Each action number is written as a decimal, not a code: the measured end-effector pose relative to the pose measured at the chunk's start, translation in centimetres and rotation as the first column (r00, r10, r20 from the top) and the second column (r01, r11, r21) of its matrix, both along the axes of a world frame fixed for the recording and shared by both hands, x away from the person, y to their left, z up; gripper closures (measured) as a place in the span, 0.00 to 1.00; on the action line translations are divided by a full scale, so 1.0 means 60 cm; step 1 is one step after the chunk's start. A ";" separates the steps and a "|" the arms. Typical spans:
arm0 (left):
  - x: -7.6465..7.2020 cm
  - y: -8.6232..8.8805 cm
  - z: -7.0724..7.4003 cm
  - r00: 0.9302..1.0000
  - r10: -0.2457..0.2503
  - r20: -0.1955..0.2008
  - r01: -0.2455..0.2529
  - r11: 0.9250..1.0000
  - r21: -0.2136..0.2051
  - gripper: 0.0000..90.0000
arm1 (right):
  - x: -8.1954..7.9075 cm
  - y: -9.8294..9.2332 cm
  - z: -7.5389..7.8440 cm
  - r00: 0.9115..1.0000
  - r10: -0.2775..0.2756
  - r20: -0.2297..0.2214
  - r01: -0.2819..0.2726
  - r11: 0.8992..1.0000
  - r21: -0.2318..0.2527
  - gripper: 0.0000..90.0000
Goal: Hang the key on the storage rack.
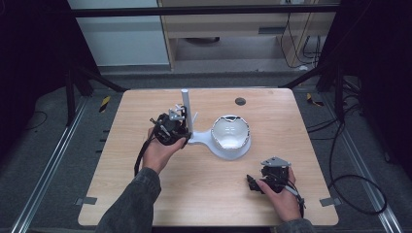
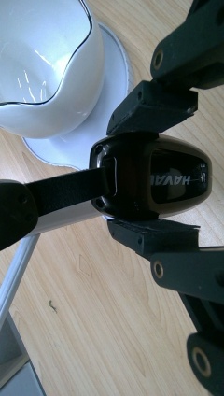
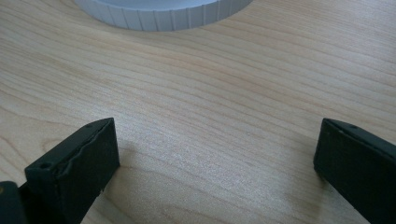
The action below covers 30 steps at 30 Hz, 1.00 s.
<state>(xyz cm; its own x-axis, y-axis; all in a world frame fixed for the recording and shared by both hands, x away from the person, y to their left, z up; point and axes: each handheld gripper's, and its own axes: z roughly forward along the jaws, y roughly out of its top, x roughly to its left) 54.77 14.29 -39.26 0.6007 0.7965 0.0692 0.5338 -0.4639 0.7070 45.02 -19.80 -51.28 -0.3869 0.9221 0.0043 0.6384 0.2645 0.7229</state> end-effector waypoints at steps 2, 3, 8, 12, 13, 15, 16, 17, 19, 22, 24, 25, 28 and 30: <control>0.000 0.001 -0.001 1.000 0.005 0.005 -0.005 1.000 0.000 0.54 | 0.000 0.000 0.000 1.000 0.000 0.003 0.000 1.000 -0.004 0.01; 0.001 0.001 -0.002 1.000 0.009 0.001 -0.009 1.000 -0.005 0.54 | 0.000 0.000 0.000 1.000 0.000 0.003 0.000 1.000 -0.004 0.01; 0.002 0.003 -0.002 1.000 0.009 0.001 -0.009 1.000 -0.007 0.54 | 0.001 0.000 0.000 1.000 0.002 0.003 -0.002 1.000 -0.006 0.01; 0.002 0.003 -0.003 1.000 0.010 0.002 -0.010 1.000 -0.011 0.54 | 0.001 0.000 0.000 1.000 0.001 0.004 -0.001 1.000 -0.005 0.01; 0.003 0.003 -0.003 1.000 0.011 0.003 -0.011 1.000 -0.010 0.54 | 0.001 0.000 -0.001 1.000 0.001 0.004 -0.001 1.000 -0.006 0.01; 0.004 0.002 -0.004 1.000 0.012 0.003 -0.012 1.000 -0.008 0.54 | 0.001 0.000 0.000 1.000 0.001 0.004 -0.001 1.000 -0.005 0.01; 0.004 0.002 -0.004 1.000 0.012 0.003 -0.012 1.000 -0.008 0.54 | 0.001 0.000 0.000 1.000 0.001 0.004 -0.001 1.000 -0.005 0.01; 0.004 0.002 -0.004 1.000 0.012 0.005 -0.012 1.000 -0.005 0.54 | 0.001 0.000 -0.001 1.000 0.001 0.004 -0.001 1.000 -0.006 0.01; 0.004 0.000 -0.005 1.000 0.017 0.006 -0.017 1.000 -0.010 0.54 | 0.001 0.000 0.000 1.000 0.001 0.004 -0.001 1.000 -0.005 0.01; 0.005 -0.001 -0.007 1.000 0.018 0.010 -0.018 1.000 -0.016 0.54 | 0.001 0.000 -0.001 1.000 0.001 0.004 -0.001 1.000 -0.006 0.01; 0.005 -0.001 -0.008 1.000 0.018 0.012 -0.018 1.000 -0.014 0.54 | 0.001 0.000 -0.001 1.000 0.002 0.004 -0.002 1.000 -0.005 0.01; 0.005 -0.001 -0.008 1.000 0.019 0.013 -0.019 1.000 -0.014 0.54 | 0.001 0.000 0.000 1.000 0.001 0.003 -0.001 1.000 -0.005 0.01; 0.005 -0.001 -0.008 1.000 0.021 0.014 -0.021 1.000 -0.013 0.54 | 0.001 0.000 0.000 1.000 0.002 0.003 -0.002 1.000 -0.005 0.01; 0.006 -0.001 -0.008 1.000 0.022 0.013 -0.022 1.000 -0.012 0.54 | 0.001 0.000 0.000 1.000 0.002 0.004 -0.002 1.000 -0.004 0.01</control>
<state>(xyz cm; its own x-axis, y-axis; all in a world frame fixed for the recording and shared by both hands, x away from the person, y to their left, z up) 55.12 14.21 -39.73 0.5821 0.8103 0.0676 0.5340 -0.4437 0.7197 45.07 -19.78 -51.31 -0.3883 0.9215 -0.0013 0.6354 0.2687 0.7239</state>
